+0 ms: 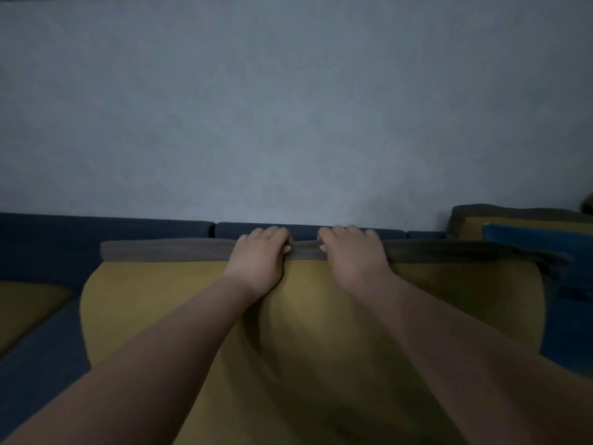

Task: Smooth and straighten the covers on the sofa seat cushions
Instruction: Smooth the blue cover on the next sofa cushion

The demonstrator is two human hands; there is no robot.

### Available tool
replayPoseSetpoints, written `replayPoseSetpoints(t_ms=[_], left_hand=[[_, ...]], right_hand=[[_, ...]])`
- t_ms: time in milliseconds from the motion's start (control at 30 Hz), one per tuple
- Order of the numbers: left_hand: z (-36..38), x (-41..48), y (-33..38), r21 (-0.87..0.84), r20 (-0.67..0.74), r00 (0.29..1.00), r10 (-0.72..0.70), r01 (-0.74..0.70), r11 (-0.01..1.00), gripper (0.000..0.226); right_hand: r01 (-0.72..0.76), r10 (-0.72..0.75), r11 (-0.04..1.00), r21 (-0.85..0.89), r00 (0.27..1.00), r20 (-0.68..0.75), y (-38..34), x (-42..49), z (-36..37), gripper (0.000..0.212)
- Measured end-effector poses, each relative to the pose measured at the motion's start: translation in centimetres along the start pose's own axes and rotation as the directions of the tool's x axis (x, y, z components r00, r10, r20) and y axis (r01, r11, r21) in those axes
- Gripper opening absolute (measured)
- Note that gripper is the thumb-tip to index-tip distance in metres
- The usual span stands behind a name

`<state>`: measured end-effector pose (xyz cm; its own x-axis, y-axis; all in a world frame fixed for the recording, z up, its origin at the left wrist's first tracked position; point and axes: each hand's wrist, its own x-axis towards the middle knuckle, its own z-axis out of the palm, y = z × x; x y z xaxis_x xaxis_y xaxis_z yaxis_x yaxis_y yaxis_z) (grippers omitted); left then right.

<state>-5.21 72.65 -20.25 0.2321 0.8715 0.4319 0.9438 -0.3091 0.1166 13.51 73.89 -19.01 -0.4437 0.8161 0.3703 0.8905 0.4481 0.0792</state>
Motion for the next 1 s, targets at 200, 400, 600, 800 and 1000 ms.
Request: replayPoseSetpoints(t_ms=[200, 400, 600, 800, 1000], left_hand=[[8.5, 8.7, -5.1, -0.099, 0.073, 0.995, -0.070, 0.077, 0.992, 0.026], [17.3, 15.0, -9.7, -0.018, 0.049, 0.999, -0.015, 0.016, 1.000, 0.042], [25.7, 20.1, -13.1, 0.013, 0.053, 0.997, -0.049, 0.048, 0.999, 0.037], [34.6, 23.2, -16.4, -0.011, 0.066, 0.991, -0.115, 0.116, 0.993, 0.039], [44.2, 23.0, -18.0, -0.105, 0.163, 0.979, -0.124, 0.142, 0.984, 0.036]], right_hand=[[-0.152, 0.163, 0.986, 0.073, 0.967, -0.195, 4.4, 6.0, 10.2, 0.029], [-0.248, 0.263, 0.963, 0.106, 0.951, -0.160, 6.9, 12.9, 18.6, 0.028], [-0.255, 0.260, 0.964, 0.079, 0.964, -0.061, 9.7, 18.2, 26.4, 0.034], [-0.248, 0.243, 0.965, 0.086, 0.968, 0.061, 12.1, 22.4, 35.1, 0.040], [-0.290, 0.264, 0.951, 0.104, 0.941, 0.214, 14.0, 22.2, 44.7, 0.043]])
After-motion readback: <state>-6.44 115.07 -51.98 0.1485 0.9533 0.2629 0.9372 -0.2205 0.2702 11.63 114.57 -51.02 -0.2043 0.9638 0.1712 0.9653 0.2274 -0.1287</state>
